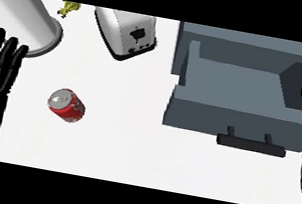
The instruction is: Pick up the can, place it into the drawer and close the drawer
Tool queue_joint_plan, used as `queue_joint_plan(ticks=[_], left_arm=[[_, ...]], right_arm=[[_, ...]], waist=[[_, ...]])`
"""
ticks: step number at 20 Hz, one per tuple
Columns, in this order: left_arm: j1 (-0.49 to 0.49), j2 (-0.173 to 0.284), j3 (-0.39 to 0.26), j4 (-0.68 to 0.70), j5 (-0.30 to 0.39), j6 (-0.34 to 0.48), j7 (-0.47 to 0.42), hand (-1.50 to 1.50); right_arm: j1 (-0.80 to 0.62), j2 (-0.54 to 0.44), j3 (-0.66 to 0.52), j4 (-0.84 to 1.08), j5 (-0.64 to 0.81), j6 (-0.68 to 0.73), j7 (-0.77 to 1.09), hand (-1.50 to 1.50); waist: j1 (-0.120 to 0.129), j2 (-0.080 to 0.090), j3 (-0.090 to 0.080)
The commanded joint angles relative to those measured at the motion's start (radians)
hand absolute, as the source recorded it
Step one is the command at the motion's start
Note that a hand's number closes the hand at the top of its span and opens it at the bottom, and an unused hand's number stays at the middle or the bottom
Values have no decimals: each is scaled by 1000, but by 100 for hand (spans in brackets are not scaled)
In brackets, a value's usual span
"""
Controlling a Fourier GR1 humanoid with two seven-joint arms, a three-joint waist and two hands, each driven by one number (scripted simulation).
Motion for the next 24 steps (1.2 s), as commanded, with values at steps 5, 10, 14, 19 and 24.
queue_joint_plan(ticks=[5,10,14,19,24], left_arm=[[86,-84,0,-79,-247,297,38,-150],[211,-85,47,-52,-211,535,281,-150],[216,-86,-80,-116,-327,610,434,-150],[206,-86,-159,-202,-478,649,544,-150],[197,-86,-136,-155,-418,652,510,-150]], right_arm=[[26,20,21,-57,14,-19,31,-150],[117,21,-51,24,-8,-56,158,-150],[45,14,-67,38,-8,-84,254,-150],[168,40,-43,22,10,-47,132,-150],[132,8,-105,27,-38,-18,153,-150]], waist=[[-18,5,28],[-16,7,28],[-18,8,27],[-21,6,27],[-21,6,27]])
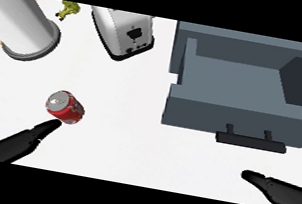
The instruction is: Pick up the can, place it into the drawer and close the drawer
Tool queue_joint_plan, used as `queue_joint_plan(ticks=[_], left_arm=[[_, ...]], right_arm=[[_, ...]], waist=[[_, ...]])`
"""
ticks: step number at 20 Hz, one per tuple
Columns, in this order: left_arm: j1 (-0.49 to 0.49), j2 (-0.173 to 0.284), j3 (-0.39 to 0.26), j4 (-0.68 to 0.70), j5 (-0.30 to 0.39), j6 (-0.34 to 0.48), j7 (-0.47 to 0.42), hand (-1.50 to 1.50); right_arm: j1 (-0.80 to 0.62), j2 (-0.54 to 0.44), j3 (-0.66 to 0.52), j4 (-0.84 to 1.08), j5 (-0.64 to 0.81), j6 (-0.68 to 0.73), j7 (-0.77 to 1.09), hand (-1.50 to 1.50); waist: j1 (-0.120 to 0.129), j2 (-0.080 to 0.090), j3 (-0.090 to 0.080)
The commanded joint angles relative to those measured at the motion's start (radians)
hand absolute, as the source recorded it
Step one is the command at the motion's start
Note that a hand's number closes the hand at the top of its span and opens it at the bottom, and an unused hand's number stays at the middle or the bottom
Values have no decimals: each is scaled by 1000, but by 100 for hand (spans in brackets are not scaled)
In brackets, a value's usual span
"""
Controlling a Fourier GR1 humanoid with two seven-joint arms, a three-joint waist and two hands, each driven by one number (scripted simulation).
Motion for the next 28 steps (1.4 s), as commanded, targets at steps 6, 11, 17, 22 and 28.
queue_joint_plan(ticks=[6,11,17,22,28], left_arm=[[-70,-1,-5,186,50,74,-30,-150],[-143,-1,-56,356,59,189,-92,-150],[-69,-1,-110,447,165,239,-253,-150],[-132,-1,33,612,327,190,-410,-150],[-104,-1,37,771,510,225,-646,-150]], right_arm=[[91,49,41,-58,26,15,-38,-150],[21,-19,-55,-54,-26,37,16,-150],[114,36,-23,-107,-17,52,-23,-150],[155,-10,-119,-94,-103,133,-77,-150],[39,-39,-156,-93,-122,94,38,-150]], waist=[[-3,0,-1],[-4,0,0],[-3,0,0],[-6,0,-1],[-1,1,-1]])
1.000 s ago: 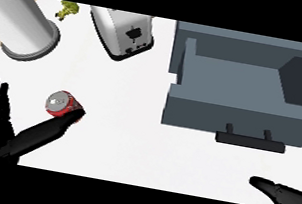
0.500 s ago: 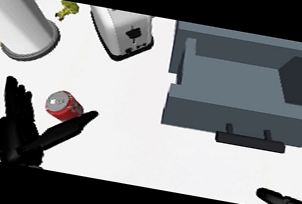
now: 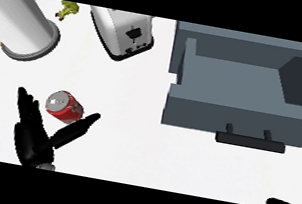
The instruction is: Pick up the can, place it into the drawer and close the drawer
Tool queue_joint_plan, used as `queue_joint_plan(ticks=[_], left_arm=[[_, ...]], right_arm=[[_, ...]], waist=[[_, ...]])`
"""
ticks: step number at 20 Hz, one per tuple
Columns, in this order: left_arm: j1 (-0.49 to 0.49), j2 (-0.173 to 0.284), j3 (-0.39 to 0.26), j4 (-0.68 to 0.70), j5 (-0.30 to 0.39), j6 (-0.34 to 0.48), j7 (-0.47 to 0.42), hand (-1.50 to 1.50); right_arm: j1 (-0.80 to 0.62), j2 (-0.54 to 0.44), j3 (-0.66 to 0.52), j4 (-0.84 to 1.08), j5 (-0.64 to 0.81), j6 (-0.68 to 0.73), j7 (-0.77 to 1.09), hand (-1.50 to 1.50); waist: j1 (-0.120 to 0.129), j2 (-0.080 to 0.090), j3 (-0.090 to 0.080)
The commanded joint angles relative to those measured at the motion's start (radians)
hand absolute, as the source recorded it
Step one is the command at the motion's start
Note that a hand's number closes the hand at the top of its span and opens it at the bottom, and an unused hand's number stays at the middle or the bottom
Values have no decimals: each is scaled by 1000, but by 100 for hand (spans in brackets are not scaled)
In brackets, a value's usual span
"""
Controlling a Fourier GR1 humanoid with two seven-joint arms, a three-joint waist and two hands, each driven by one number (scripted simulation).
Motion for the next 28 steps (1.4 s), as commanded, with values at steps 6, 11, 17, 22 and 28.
queue_joint_plan(ticks=[6,11,17,22,28], left_arm=[[-35,0,44,252,276,-21,-295,-150],[-92,0,137,380,325,-95,-383,-150],[-132,5,278,562,402,-252,-506,-150],[-236,0,265,664,445,-199,-549,-150],[-357,47,374,846,442,-323,-617,-150]], right_arm=[[10,-3,-16,-91,-9,14,75,-150],[57,40,-4,-59,23,42,-8,-150],[-30,-3,-33,-145,3,-2,160,-150],[16,28,-34,-131,8,35,126,-150],[-26,4,-45,-113,-1,56,125,-150]], waist=[[-1,0,0],[-1,0,0],[-1,1,0],[-3,1,0],[-5,1,0]])
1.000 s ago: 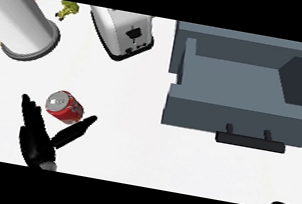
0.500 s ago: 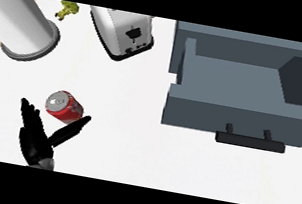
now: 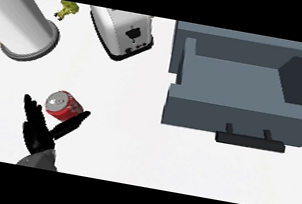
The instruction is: Pick up the can, place it into the drawer and close the drawer
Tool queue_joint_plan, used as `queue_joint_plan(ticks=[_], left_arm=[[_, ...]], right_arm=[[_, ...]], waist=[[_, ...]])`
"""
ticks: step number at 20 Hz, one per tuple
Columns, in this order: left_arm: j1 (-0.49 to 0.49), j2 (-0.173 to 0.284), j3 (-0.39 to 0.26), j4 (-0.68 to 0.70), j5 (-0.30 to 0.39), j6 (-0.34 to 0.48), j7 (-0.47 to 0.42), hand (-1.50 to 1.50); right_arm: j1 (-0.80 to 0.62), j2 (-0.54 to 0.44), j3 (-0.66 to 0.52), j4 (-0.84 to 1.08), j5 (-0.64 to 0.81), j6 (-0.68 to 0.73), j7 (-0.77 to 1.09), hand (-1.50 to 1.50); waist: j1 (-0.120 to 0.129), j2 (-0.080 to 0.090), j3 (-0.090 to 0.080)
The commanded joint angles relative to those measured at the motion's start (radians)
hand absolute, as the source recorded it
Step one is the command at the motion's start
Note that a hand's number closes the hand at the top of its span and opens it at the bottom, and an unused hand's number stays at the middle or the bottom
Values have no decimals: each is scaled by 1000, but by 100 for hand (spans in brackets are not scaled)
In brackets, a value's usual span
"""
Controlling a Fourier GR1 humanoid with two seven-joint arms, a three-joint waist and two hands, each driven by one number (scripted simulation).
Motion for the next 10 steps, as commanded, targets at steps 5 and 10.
queue_joint_plan(ticks=[5,10], left_arm=[[-142,69,26,193,0,-128,-12,-150],[-232,90,60,300,20,-213,-41,150]], right_arm=[[-22,-26,-38,2,-34,28,8,-150],[-1,-2,-43,27,-38,43,-53,-150]], waist=[[-4,0,0],[-8,1,0]])
